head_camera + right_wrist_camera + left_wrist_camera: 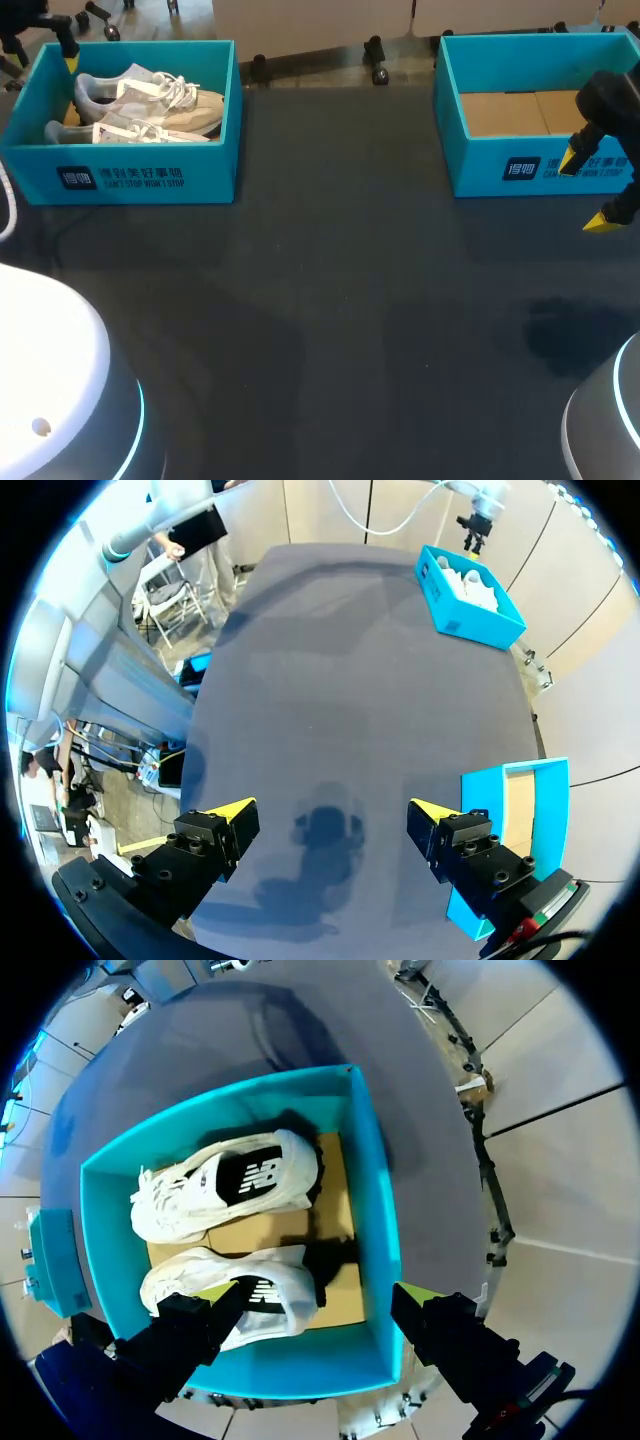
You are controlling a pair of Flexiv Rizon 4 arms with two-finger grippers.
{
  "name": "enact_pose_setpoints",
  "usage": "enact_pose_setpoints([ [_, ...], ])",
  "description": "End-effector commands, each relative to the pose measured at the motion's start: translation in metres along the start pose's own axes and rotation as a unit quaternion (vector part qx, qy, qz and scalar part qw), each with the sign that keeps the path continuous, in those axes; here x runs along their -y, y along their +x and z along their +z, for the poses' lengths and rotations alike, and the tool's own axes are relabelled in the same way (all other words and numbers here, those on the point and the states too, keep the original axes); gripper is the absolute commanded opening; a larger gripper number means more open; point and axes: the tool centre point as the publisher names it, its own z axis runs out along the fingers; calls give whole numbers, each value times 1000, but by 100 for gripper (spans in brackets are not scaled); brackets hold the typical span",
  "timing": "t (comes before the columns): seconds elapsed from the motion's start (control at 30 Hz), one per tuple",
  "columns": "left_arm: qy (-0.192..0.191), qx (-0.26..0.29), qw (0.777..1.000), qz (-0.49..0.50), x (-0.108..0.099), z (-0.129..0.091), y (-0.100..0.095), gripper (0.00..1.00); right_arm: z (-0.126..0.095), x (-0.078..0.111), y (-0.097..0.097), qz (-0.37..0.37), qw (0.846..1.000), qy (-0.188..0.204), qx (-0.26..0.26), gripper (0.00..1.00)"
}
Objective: Take the shoe out of the shoebox, open the shoe tongue, remove and reinsert the insole, then place the shoe into the shoebox
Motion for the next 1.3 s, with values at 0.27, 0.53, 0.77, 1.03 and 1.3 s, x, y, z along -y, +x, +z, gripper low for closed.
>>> enact_pose_setpoints([
  [0.27,-1,16,1000,12,37,-5,-3,100,1,0,-1,0,1000,1,-1,100],
  [0.53,-20,3,1000,16,57,4,-7,88,1,0,-1,0,1000,1,-1,100],
  [0.77,-10,-3,1000,21,72,15,-12,80,1,0,-1,0,1000,1,-1,100],
  [1.03,-6,-4,1000,11,78,31,-14,71,1,0,-1,0,1000,1,-1,100],
  [1.3,6,-9,1000,2,84,51,-14,49,1,0,-1,0,1000,1,-1,100],
])
